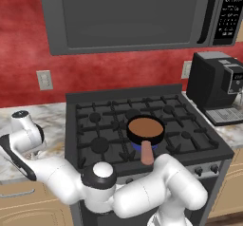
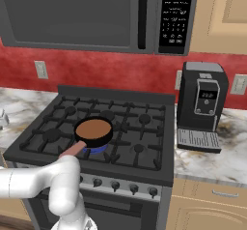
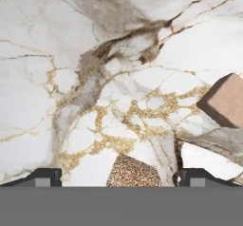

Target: Pick up the sugar cube(s) and place them in the saucepan with hot chocolate.

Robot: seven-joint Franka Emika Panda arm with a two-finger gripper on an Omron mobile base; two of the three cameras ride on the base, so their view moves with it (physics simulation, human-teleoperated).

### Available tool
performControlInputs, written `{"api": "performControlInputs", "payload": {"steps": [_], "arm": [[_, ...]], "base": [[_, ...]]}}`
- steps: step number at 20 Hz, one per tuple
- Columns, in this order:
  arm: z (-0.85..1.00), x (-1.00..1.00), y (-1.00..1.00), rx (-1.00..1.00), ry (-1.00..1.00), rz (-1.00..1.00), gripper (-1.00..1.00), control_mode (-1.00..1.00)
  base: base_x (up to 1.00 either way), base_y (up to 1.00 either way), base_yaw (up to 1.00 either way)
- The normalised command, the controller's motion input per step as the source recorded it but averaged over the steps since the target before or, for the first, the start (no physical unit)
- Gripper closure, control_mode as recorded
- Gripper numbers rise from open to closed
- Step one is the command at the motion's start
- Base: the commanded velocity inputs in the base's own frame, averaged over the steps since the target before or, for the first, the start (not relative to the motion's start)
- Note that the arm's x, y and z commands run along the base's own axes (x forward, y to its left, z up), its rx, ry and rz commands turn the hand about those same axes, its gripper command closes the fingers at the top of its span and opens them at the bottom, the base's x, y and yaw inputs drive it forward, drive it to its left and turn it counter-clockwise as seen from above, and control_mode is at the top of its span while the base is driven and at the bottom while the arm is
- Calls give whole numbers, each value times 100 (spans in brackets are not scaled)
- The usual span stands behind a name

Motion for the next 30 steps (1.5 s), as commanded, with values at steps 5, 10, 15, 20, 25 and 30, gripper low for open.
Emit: {"api": "performControlInputs", "payload": {"steps": [5, 10, 15, 20, 25, 30], "arm": [[-16, -4, 0, 0, 3, -3, -100, -100], [-8, -5, 0, 0, 3, 0, 100, -100], [-15, -1, 0, -2, 0, 0, 100, -100], [-24, 0, -1, -4, -4, 0, 100, -100], [-5, -1, -24, 0, -3, 0, 100, -100], [28, -18, -48, 0, -1, 0, 100, -100]], "base": [[0, 0, 0], [0, 0, 0], [0, 0, 0], [0, 0, 0], [0, 0, 0], [0, 0, 0]]}}
